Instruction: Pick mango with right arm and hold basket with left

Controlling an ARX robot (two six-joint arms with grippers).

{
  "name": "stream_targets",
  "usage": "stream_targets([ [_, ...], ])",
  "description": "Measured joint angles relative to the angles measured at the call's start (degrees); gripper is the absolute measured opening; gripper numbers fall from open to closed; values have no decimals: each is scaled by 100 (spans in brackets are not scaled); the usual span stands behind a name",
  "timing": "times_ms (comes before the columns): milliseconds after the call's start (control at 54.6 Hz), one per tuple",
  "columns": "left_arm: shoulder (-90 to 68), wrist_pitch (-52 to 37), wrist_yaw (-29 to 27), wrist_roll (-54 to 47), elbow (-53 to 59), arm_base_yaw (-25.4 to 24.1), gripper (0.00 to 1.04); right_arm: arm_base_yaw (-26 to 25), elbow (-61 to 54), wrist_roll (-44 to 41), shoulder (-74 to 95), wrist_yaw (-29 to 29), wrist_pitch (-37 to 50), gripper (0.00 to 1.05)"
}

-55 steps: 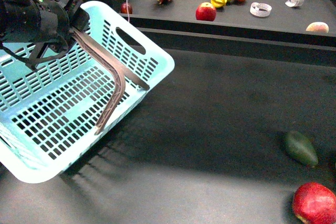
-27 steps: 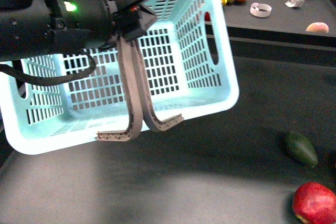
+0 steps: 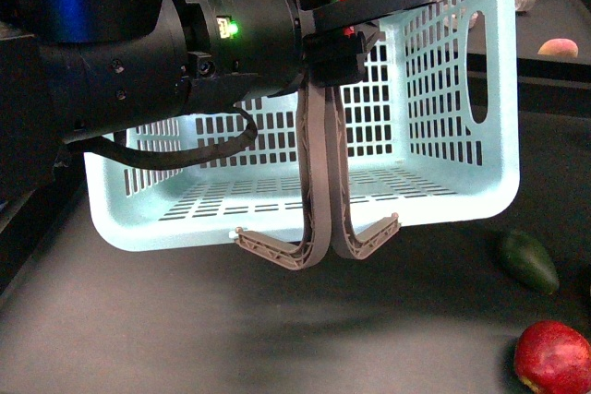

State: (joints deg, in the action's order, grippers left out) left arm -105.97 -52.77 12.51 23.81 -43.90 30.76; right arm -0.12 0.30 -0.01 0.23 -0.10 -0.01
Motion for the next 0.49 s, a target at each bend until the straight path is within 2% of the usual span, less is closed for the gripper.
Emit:
stream_targets([
  [494, -11, 0, -87, -72, -24, 151, 6, 0, 0, 2, 0, 4, 0, 97],
])
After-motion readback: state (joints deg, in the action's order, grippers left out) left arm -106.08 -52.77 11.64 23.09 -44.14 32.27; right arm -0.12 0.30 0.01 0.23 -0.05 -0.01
